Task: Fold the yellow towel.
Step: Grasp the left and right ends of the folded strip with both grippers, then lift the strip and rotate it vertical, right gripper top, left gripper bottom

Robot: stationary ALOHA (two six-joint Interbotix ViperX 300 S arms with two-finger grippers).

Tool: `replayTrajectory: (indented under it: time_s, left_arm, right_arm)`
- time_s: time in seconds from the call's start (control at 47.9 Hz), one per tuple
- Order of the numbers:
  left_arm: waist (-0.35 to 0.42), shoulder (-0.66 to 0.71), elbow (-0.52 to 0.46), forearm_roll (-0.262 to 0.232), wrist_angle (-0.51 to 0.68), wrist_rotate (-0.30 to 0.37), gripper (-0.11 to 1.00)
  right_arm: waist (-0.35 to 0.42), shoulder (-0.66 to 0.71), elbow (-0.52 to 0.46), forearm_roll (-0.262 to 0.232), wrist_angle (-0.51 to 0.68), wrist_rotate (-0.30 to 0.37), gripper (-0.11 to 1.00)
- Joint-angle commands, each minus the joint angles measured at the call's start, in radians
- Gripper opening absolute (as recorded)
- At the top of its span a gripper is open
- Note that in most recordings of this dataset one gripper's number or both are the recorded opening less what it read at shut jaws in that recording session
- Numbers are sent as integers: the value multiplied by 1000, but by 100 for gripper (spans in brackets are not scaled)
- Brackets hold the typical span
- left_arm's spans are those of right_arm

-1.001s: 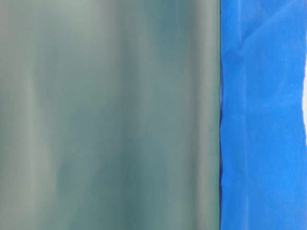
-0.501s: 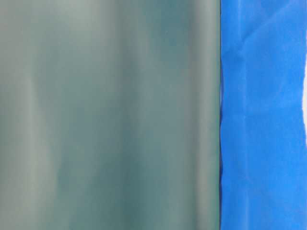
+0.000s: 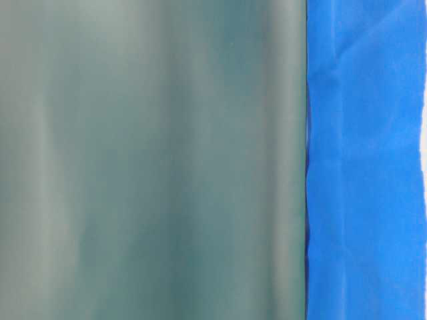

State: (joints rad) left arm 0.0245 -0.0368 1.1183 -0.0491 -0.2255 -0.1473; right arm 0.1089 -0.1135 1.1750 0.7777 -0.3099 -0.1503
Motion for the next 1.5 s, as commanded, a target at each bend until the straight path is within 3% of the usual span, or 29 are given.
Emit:
replayTrajectory:
  time_s: [0.0,0.209,0.417,0.709,0.98,1.21,1.335,1.481]
  left_arm:
    - [2,5,-5,-2,37,-2,2]
    - [2,-54,-32,-2,115,6,2]
    - [3,-199,-103,2,316,9,2]
    - [2,-374,-173,5,497,12,2]
    - [-2,-488,-172,6,523,12,2]
    - [-2,-494,-172,6,512,11,2]
    - [-23,-480,-175,6,466,9,2]
    - [-106,-442,-195,6,399,9,2]
  right_arm:
    - [2,-11,-12,-2,-6,-2,2]
    - [-2,-77,-12,-2,-2,5,2]
    - [-14,-212,-3,-2,5,-2,2]
    - [-32,-414,-9,-2,80,-75,2]
    - [-35,-526,-28,-3,140,-130,2]
    - [-51,-500,-31,-3,121,-132,2]
    - [-106,-463,-41,-3,86,-135,2]
    - [-210,-414,-60,-5,32,-152,2]
